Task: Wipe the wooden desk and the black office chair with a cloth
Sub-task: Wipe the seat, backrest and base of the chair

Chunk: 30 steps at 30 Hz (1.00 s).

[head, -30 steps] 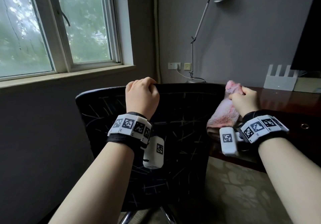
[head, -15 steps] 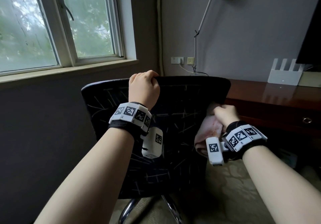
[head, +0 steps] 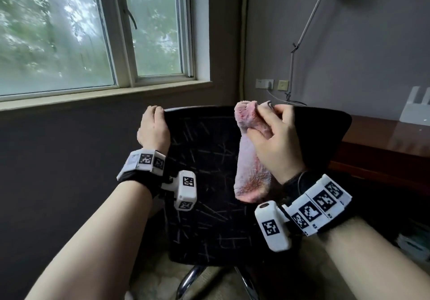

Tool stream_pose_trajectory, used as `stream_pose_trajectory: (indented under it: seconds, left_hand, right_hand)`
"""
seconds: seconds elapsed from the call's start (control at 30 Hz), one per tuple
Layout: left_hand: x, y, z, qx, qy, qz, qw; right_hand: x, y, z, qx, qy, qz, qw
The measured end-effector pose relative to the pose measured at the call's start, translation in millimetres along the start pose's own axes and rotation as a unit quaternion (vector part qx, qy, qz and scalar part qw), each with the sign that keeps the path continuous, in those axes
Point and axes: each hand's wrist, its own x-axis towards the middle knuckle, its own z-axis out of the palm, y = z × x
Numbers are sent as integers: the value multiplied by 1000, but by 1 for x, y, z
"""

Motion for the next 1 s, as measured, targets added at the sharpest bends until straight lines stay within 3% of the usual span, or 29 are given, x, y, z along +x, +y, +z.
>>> stream_pose_trajectory:
  seconds: [0.1,0.23,0.33,0.47,0.57,0.67,0.83,1.0]
  left_hand:
    - [7,-14,-5,-99,-36,-26,994]
    - [0,-21,-12,-180,-21,-32,983]
    - [-9,-21,-16,-267,-64,-45,961]
    - [-17,-15,-21,-385,-130,-90,909]
    - [-27,-11,-17,-412,-166,-98,890]
    - [-36,-5,-10,-412,-179,-95,888]
    - [-41,-4,1,-420,-212,-102,876]
    - [-43,-1,2,-363,-246,-94,894]
  right_hand:
    - [-1,-10,20,0,-48,-55,997]
    - [-4,-18,33,-24,-124,-109,986]
    - [-11,-24,43,-63,-150,-147,976]
    - [-18,-34,53,-70,-94,-202,972]
    - [-13,-39,54,-83,-43,-203,975]
    - [-4,-42,52,-65,-12,-184,981]
    - [-15,-53,67,-92,-26,-228,969]
    - [-30,-43,77,-170,-14,-210,963]
